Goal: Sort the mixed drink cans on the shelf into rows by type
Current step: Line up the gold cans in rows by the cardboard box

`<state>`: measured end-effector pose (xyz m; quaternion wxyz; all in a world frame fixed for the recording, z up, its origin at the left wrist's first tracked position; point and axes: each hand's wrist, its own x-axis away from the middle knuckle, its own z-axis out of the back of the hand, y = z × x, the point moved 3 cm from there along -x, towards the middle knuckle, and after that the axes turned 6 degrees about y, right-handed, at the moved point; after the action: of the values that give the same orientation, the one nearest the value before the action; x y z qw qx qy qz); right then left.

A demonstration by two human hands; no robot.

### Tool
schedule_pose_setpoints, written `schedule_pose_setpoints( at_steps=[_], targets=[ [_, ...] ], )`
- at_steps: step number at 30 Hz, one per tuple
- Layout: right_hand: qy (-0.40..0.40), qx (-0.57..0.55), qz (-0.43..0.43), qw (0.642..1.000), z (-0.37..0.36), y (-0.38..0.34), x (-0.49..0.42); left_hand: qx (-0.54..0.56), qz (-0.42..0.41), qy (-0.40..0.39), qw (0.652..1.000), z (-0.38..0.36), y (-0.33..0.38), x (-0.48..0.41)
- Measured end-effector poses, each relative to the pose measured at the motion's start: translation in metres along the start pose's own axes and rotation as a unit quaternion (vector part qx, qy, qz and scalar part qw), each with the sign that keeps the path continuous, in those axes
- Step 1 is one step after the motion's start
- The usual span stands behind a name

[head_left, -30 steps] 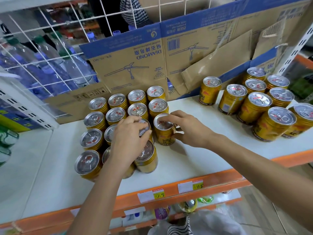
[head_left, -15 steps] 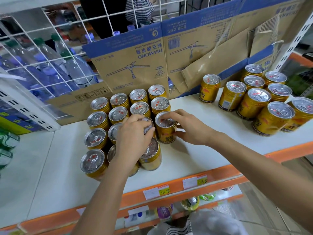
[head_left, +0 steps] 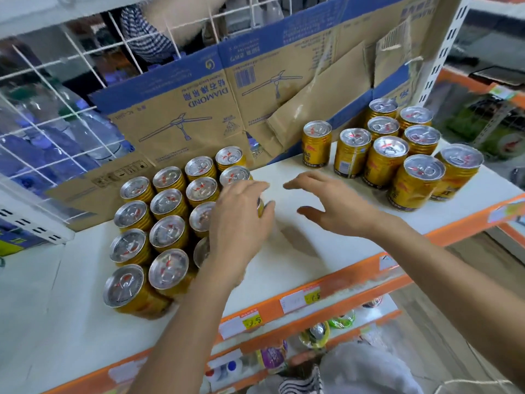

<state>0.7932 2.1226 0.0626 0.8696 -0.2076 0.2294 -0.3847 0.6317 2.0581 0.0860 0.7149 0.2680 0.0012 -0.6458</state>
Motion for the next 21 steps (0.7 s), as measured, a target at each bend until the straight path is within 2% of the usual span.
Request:
schedule_pose_setpoints(
  at_steps=[4, 8, 11, 14, 17, 19, 21],
  targets=[
    [0.086, 0.046, -0.018, 0.995, 0.042, 0.032, 0.025, 0.041, -0.037, -0.026, 0.998, -0.034, 0.05, -0.012],
    [0.19, 0.113, -0.041, 0.974, 0.084, 0.073, 0.052, 0.076, -0.062, -0.06, 0.993, -0.068, 0.106, -0.024],
    [0.222, 0.13, -0.077, 0.963, 0.11, 0.105, 0.069, 0.12, -0.073, -0.098, 0.985, -0.094, 0.146, -0.03],
    [0.198, 0.152, -0.069, 0.966, 0.125, 0.124, 0.077, 0.141, -0.063, -0.133, 0.979, -0.118, 0.172, -0.033],
    [0.11, 0.187, -0.064, 0.974, 0.129, 0.14, 0.076, 0.133, -0.037, -0.164, 0.977, -0.139, 0.185, -0.034],
    [0.056, 0.217, -0.042, 0.974, 0.124, 0.147, 0.077, 0.152, -0.009, -0.163, 0.975, -0.15, 0.188, -0.034],
    [0.044, 0.229, -0.028, 0.972, 0.121, 0.15, 0.077, 0.19, 0.021, -0.14, 0.972, -0.158, 0.191, -0.03]
  ],
)
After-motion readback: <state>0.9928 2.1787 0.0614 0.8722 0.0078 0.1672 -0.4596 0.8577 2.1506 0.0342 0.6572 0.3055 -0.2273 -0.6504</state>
